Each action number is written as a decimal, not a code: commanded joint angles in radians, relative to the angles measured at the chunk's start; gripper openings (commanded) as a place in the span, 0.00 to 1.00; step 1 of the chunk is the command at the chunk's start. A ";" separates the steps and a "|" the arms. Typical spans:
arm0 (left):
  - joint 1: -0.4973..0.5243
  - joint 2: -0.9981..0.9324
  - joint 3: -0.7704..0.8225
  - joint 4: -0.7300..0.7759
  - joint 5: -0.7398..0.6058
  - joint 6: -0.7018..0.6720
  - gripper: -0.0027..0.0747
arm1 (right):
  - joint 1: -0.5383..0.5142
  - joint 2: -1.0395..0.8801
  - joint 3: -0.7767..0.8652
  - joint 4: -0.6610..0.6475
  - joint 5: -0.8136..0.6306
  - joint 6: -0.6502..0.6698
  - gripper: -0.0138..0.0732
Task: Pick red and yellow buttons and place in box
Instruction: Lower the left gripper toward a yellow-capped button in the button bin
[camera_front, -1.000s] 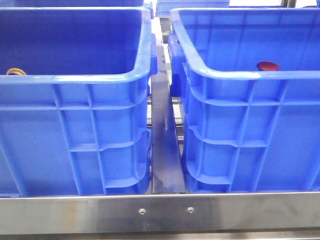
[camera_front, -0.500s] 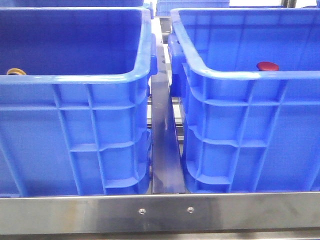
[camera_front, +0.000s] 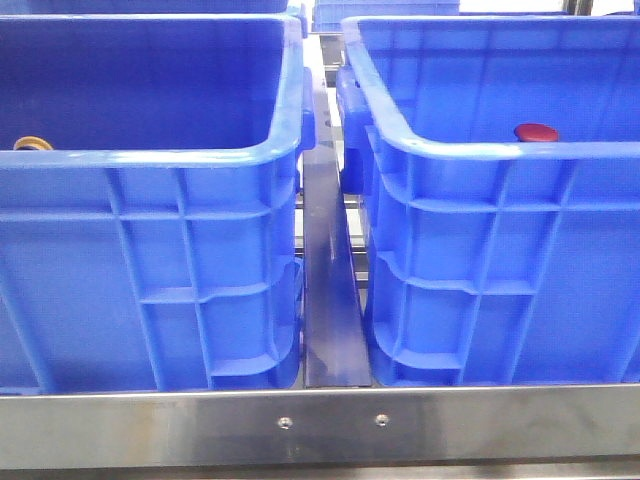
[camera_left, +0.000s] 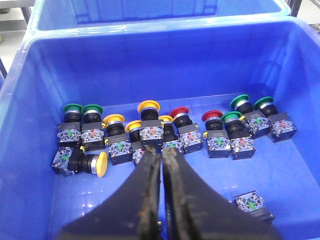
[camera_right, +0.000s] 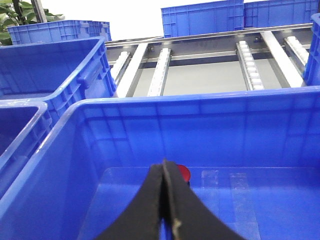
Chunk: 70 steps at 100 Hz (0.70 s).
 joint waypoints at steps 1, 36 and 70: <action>0.002 0.004 -0.030 -0.009 -0.074 -0.008 0.01 | -0.005 -0.003 -0.025 -0.009 -0.030 -0.011 0.08; 0.002 0.004 -0.030 -0.009 -0.067 -0.004 0.18 | -0.005 -0.003 -0.025 -0.009 -0.026 -0.011 0.08; 0.002 0.033 -0.032 -0.009 -0.071 0.000 0.68 | -0.005 -0.003 -0.025 -0.009 -0.026 -0.011 0.08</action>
